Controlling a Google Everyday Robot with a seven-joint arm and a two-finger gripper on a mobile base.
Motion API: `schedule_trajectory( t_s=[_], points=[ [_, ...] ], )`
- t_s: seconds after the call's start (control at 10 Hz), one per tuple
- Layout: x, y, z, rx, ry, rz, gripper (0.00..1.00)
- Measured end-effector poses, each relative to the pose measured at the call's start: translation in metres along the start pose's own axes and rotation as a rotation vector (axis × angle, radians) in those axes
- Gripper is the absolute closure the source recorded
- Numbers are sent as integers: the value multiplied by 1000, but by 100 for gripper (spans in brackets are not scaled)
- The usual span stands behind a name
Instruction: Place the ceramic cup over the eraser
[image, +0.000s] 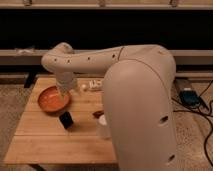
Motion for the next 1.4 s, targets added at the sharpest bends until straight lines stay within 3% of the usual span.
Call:
schedule_trajectory(
  t_s=[0.8,1.0,1.2,1.4],
  points=[
    [0,0,0,1,1,0,35],
    [4,-2,-7,23,-9,24,35],
    [24,-23,-12,52,-1,75,35],
    [52,-43,-16,53,-2,136,35]
  ],
)
